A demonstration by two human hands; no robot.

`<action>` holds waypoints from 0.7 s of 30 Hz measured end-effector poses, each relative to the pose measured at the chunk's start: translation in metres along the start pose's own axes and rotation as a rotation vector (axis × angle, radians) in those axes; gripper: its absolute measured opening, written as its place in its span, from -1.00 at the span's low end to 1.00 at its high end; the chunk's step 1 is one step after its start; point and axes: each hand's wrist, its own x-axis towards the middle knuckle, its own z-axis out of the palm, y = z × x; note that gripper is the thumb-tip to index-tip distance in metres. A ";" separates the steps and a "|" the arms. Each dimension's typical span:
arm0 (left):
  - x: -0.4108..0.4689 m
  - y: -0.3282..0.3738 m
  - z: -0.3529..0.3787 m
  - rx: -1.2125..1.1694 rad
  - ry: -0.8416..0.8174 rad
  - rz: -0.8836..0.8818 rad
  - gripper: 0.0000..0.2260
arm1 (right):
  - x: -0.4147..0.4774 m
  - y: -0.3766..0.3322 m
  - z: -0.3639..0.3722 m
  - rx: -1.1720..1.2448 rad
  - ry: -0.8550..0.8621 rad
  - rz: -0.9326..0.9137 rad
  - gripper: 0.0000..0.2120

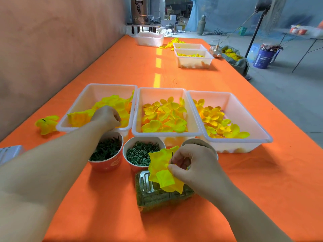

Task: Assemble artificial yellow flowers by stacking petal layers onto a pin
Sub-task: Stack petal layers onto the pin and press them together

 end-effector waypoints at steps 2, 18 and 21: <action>0.001 0.003 0.002 -0.008 -0.013 0.011 -0.87 | 0.000 0.000 0.001 -0.007 0.007 -0.006 -0.72; -0.131 0.069 -0.068 -0.813 0.359 0.379 -0.85 | -0.007 0.017 0.006 0.197 0.013 0.047 -0.84; -0.163 0.081 -0.053 -0.874 0.259 0.383 -0.91 | -0.008 0.017 0.006 0.201 0.016 0.048 -0.85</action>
